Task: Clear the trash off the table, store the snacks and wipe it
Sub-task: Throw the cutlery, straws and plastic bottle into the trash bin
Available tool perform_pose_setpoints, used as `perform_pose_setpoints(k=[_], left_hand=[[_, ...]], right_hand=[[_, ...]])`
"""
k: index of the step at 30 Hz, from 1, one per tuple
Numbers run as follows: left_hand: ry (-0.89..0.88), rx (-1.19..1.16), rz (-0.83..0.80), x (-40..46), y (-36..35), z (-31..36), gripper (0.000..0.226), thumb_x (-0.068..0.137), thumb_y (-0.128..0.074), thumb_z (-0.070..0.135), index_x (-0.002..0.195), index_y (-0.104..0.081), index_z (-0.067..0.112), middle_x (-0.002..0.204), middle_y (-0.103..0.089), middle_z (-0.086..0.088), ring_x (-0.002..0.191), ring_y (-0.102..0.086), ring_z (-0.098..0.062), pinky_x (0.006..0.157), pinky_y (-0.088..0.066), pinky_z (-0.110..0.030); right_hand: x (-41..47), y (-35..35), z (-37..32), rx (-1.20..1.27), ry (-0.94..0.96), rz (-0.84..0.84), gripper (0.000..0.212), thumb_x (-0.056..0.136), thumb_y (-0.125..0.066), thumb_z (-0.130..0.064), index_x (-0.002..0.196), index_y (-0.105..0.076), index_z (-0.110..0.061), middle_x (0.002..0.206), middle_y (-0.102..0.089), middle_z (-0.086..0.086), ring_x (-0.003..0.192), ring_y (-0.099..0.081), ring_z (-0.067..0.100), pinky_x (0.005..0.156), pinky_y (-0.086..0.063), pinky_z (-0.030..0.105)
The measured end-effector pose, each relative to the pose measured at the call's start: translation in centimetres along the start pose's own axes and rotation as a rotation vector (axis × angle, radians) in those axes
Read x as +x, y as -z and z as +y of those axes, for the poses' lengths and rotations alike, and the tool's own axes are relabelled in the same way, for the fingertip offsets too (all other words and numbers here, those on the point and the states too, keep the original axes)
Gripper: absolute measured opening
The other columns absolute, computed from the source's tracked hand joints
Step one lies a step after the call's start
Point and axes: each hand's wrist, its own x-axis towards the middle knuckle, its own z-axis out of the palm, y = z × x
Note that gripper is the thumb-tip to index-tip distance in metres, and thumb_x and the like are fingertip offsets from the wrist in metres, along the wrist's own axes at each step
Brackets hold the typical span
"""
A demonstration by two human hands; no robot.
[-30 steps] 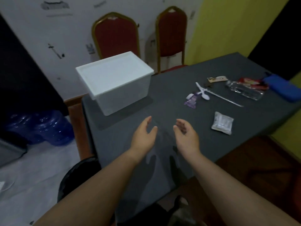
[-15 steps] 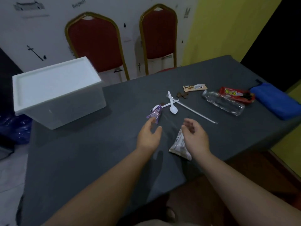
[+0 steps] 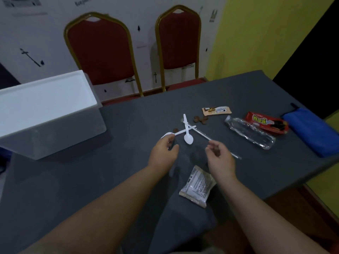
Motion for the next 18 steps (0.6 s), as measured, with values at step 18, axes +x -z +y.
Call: perform_pose_setpoints(k=[18], left_hand=[[0.266,0.222,0.135,7.6,-7.7,2.7,0.047,0.090,-0.053,0.017,0.136,-0.044,0.018,0.133,-0.055,-0.003,0.118,-0.054,-0.018,0.093,-0.040,-0.025]], right_hand=[[14.7,-0.9,1.5,-0.805,0.394,-0.399,0.038,0.092,-0.051,-0.038,0.127,-0.053,-0.024,0.122,-0.057,-0.003,0.113,-0.047,0.019,0.085,-0.043,0.032]])
